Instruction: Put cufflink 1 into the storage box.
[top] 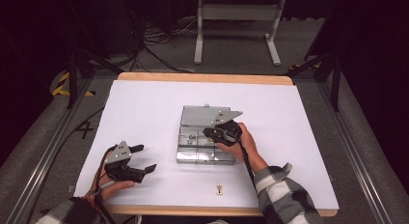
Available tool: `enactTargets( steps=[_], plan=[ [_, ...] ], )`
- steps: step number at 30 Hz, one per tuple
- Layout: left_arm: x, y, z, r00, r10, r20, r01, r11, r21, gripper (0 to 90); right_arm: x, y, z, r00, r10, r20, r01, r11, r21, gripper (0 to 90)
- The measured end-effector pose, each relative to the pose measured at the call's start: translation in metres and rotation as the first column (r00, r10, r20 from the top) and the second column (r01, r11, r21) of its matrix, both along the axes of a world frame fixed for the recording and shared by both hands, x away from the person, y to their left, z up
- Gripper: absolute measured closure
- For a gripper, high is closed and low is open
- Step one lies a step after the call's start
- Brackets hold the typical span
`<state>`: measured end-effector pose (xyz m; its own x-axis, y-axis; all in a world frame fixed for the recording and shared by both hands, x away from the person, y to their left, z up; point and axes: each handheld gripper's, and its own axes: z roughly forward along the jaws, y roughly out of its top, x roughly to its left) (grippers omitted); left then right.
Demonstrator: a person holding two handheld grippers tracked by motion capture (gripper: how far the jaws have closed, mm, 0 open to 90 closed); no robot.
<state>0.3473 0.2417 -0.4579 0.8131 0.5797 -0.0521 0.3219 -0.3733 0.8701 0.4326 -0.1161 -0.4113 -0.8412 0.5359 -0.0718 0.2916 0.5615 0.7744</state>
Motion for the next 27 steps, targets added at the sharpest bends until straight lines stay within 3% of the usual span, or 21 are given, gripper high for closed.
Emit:
enactTargets(
  steps=[13, 18, 27],
  plan=[
    [0.0, 0.0, 0.0, 1.0, 0.0, 0.006, 0.0, 1.0, 0.001, 13.5, -0.007, -0.004, 0.006, 0.9999, -0.005, 0.013, 0.005, 0.9999, 0.014, 80.7],
    [-0.001, 0.0, 0.0, 0.9999, 0.0, 0.015, 0.0, 1.0, 0.007, 13.4, -0.023, -0.013, 0.016, 0.9994, 0.009, 0.033, -0.01, 0.9992, 0.039, 77.1],
    [0.0, 0.0, 0.0, 1.0, 0.001, 0.007, -0.001, 1.0, 0.007, 12.9, -0.061, -0.032, 0.028, 0.9973, 0.022, 0.07, -0.025, 0.9989, 0.04, 70.1]
  ],
)
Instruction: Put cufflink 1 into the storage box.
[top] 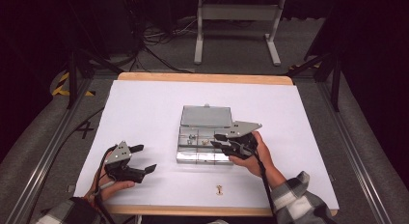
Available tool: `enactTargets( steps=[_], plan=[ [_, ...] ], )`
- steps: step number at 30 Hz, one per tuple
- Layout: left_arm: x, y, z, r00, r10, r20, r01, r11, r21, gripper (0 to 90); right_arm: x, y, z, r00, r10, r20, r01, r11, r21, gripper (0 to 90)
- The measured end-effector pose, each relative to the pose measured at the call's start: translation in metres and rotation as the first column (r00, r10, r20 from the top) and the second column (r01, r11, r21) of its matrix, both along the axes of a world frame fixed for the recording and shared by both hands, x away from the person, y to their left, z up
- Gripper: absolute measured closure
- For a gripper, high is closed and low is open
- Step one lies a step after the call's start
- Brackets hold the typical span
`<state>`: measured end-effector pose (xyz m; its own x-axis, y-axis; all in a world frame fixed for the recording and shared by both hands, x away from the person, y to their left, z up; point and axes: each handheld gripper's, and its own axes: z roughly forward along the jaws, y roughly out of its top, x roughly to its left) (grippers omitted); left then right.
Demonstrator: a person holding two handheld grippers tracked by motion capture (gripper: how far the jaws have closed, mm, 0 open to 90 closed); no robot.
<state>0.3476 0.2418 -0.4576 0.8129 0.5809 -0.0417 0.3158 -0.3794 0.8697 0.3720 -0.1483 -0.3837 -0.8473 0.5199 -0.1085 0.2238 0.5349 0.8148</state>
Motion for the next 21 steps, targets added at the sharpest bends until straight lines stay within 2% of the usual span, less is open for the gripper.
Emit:
enactTargets(
  steps=[5, 10, 15, 21],
  plan=[
    [0.0, -0.001, 0.0, 1.0, 0.008, -0.006, -0.008, 1.0, 0.005, 12.5, -0.024, -0.012, 0.003, 0.9997, 0.021, 0.011, -0.022, 0.9996, 0.017, 69.2],
    [-0.001, -0.001, 0.0, 0.9999, 0.011, -0.002, -0.011, 0.9999, 0.004, 12.2, -0.047, -0.024, 0.0, 0.9994, 0.014, 0.03, -0.015, 0.9991, 0.039, 69.3],
    [-0.001, -0.001, 0.0, 1.0, 0.01, 0.001, -0.01, 0.9999, 0.006, 12.1, -0.061, -0.032, -0.009, 0.9998, 0.021, -0.004, -0.021, 0.9984, 0.053, 68.5],
    [-0.001, -0.001, 0.0, 0.9999, 0.01, 0.004, -0.01, 0.9999, 0.006, 12.0, -0.072, -0.035, -0.021, 0.9993, 0.027, -0.027, -0.026, 0.9986, 0.046, 67.5]
  ],
)
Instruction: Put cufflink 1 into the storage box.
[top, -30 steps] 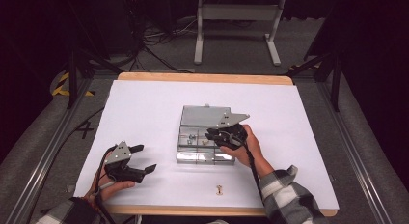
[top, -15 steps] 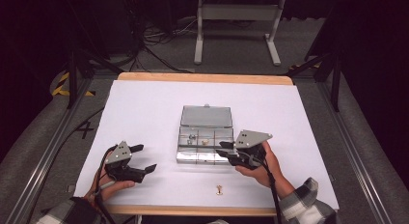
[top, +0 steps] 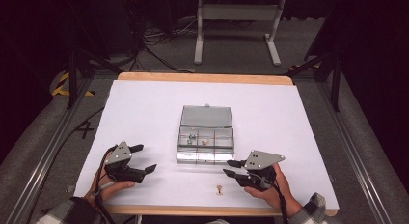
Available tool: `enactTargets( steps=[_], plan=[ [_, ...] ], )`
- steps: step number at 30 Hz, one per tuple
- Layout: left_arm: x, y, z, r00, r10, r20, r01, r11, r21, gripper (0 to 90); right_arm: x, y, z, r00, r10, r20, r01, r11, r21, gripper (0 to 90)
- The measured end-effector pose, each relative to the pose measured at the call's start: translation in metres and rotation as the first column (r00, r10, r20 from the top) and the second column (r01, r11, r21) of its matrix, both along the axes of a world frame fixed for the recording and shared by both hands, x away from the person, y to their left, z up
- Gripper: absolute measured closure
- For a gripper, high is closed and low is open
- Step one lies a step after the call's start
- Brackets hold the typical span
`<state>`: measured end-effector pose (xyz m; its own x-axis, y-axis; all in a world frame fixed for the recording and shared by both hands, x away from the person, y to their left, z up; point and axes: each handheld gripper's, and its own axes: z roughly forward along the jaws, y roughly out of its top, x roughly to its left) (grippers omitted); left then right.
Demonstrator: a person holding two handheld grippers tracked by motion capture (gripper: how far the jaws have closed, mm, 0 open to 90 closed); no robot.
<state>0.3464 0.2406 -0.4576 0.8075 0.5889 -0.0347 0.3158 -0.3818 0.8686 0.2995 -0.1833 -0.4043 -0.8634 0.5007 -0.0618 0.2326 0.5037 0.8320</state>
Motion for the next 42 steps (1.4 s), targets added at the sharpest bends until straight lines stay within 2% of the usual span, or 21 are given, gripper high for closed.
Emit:
enactTargets(
  steps=[8, 10, 13, 14, 20, 23, 24, 26, 28, 30, 32, 35, 37, 42],
  plan=[
    [0.0, 0.0, 0.0, 1.0, 0.004, -0.003, -0.004, 1.0, 0.0, 11.9, -0.01, 0.005, -0.016, 0.9986, 0.033, -0.042, -0.034, 0.9991, -0.024, 66.5],
    [0.0, 0.0, 0.0, 1.0, 0.003, 0.001, -0.003, 1.0, 0.001, 11.9, -0.011, 0.008, -0.023, 0.9958, 0.054, -0.074, -0.056, 0.9979, -0.031, 67.8],
    [0.0, -0.001, 0.0, 1.0, 0.003, -0.002, -0.003, 1.0, 0.002, 11.9, -0.012, 0.014, -0.028, 0.9928, 0.09, -0.08, -0.095, 0.9931, -0.068, 76.1],
    [0.0, -0.001, 0.0, 1.0, 0.003, 0.0, -0.003, 1.0, 0.003, 11.9, -0.012, 0.018, -0.03, 0.9907, 0.106, -0.085, -0.113, 0.9909, -0.074, 76.6],
    [0.0, 0.0, 0.0, 1.0, 0.004, 0.001, -0.004, 1.0, 0.001, 11.9, -0.01, 0.025, -0.037, 0.9871, 0.116, -0.111, -0.124, 0.99, -0.068, 77.3],
    [-0.001, -0.001, 0.0, 1.0, 0.004, -0.001, -0.003, 1.0, 0.007, 12.3, -0.008, 0.026, -0.037, 0.9869, 0.129, -0.097, -0.138, 0.9855, -0.099, 81.4],
    [0.0, -0.001, 0.0, 0.9999, 0.001, 0.013, -0.001, 0.9998, 0.019, 12.3, -0.008, 0.026, -0.037, 0.9869, 0.129, -0.097, -0.138, 0.9855, -0.099, 81.4],
    [0.0, -0.001, 0.0, 0.9999, 0.003, 0.012, -0.003, 0.9997, 0.022, 12.4, -0.006, 0.026, -0.037, 0.9856, 0.123, -0.116, -0.132, 0.9882, -0.077, 82.0],
    [0.0, -0.001, 0.0, 0.9999, 0.002, 0.011, -0.002, 0.9998, 0.021, 12.4, -0.006, 0.026, -0.039, 0.9852, 0.123, -0.119, -0.134, 0.9872, -0.086, 81.6],
    [0.0, -0.001, 0.0, 1.0, 0.008, -0.002, -0.008, 0.9999, 0.01, 12.4, -0.006, 0.026, -0.04, 0.9842, 0.12, -0.13, -0.131, 0.9881, -0.08, 81.4],
    [0.0, -0.001, 0.0, 0.9999, 0.014, 0.002, -0.014, 0.9999, 0.006, 11.7, -0.005, 0.026, -0.042, 0.984, 0.114, -0.137, -0.127, 0.988, -0.088, 81.5],
    [0.0, 0.0, 0.0, 0.9999, 0.015, -0.002, -0.015, 0.9999, -0.003, 11.6, -0.003, 0.025, -0.044, 0.982, 0.11, -0.154, -0.122, 0.9901, -0.071, 81.1],
    [0.0, 0.0, 0.0, 0.9999, 0.013, 0.009, -0.013, 0.9999, 0.006, 11.6, -0.003, 0.026, -0.045, 0.9823, 0.108, -0.153, -0.12, 0.9905, -0.068, 81.3],
    [0.0, 0.0, 0.0, 0.9998, 0.017, 0.006, -0.017, 0.9998, 0.006, 11.7, -0.003, 0.025, -0.045, 0.9825, 0.106, -0.153, -0.117, 0.9907, -0.069, 80.9]
  ],
)
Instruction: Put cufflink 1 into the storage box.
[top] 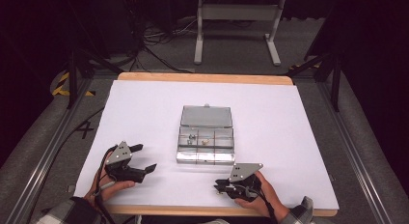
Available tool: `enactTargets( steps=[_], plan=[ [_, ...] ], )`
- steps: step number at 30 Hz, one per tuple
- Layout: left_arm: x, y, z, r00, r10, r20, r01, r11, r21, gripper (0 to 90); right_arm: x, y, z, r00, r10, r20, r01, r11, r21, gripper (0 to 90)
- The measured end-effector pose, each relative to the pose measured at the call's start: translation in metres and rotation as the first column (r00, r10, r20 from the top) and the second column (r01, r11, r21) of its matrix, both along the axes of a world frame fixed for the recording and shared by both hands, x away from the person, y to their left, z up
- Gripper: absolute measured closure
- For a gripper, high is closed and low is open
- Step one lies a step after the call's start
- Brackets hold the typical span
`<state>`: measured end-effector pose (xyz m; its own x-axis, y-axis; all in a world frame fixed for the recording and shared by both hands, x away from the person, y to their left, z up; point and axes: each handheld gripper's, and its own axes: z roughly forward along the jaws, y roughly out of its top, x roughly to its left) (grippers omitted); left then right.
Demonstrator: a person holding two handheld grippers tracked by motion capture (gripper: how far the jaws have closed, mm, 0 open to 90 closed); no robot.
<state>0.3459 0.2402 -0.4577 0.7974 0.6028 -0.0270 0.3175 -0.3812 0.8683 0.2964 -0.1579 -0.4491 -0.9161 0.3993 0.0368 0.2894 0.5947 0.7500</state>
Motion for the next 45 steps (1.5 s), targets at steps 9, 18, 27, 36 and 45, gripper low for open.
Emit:
enactTargets(
  steps=[9, 18, 27, 36, 45],
  plan=[
    [0.0, -0.001, 0.0, 1.0, 0.001, -0.002, -0.001, 1.0, 0.005, 11.7, -0.001, -0.002, 0.001, 0.9999, 0.008, 0.007, -0.008, 1.0, -0.002, 84.4],
    [-0.001, 0.0, 0.0, 1.0, 0.005, 0.002, -0.005, 1.0, 0.002, 11.6, 0.0, -0.008, 0.008, 0.9995, -0.006, 0.032, 0.006, 0.9999, 0.008, 84.7],
    [0.0, 0.0, 0.0, 1.0, 0.003, 0.005, -0.003, 1.0, 0.005, 11.6, 0.001, -0.012, 0.012, 0.9985, -0.02, 0.051, 0.019, 0.9996, 0.023, 84.8],
    [0.0, 0.0, 0.0, 1.0, 0.003, 0.006, -0.003, 1.0, 0.008, 11.6, 0.004, -0.011, 0.012, 0.9981, -0.019, 0.058, 0.017, 0.9996, 0.023, 84.8],
    [0.0, -0.001, 0.0, 1.0, 0.003, 0.004, -0.003, 1.0, 0.008, 11.6, 0.009, -0.011, 0.003, 0.9991, -0.017, 0.038, 0.017, 0.9998, 0.003, 84.7]
  ],
)
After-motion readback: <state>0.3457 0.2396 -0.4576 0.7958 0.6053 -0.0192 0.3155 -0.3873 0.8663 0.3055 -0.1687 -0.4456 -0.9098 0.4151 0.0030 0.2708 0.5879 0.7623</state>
